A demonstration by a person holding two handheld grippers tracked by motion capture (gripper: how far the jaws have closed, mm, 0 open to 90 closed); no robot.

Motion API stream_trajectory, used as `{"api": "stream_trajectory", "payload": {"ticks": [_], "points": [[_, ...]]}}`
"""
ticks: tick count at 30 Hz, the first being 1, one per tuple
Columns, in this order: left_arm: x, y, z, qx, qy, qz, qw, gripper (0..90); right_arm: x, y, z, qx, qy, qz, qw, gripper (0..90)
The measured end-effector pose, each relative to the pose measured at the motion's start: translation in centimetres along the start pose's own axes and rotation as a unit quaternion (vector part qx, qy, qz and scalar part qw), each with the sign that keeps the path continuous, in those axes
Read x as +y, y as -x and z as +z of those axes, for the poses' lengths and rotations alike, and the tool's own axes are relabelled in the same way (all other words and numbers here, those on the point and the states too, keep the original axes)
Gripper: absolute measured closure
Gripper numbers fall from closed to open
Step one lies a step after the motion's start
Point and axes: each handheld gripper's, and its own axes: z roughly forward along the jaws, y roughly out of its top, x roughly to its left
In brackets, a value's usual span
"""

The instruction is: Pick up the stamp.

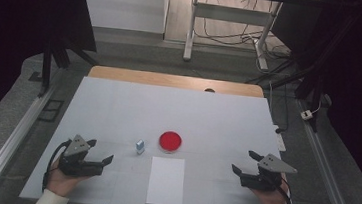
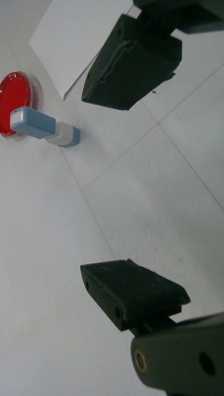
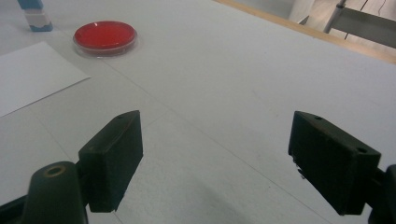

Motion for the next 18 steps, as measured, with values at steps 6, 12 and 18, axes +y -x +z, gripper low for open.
{"api": "stream_trajectory", "payload": {"ticks": [6,12,18], "points": [[0.05,0.09,0.06,-0.006,-0.002,0.004,1.0000,16.4,0.14,-0.24,-0.09,-0.003,-0.001,0.001,1.0000,20.5],[0.12,0.05,0.05,-0.009,-0.002,0.002,1.0000,16.9,0.10,-0.22,-0.10,-0.004,-0.006,0.004,1.0000,21.3],[0.28,0.08,0.02,-0.009,-0.002,0.003,1.0000,17.6,0.09,-0.34,0.00,-0.005,-0.010,0.000,0.9999,22.4]]}}
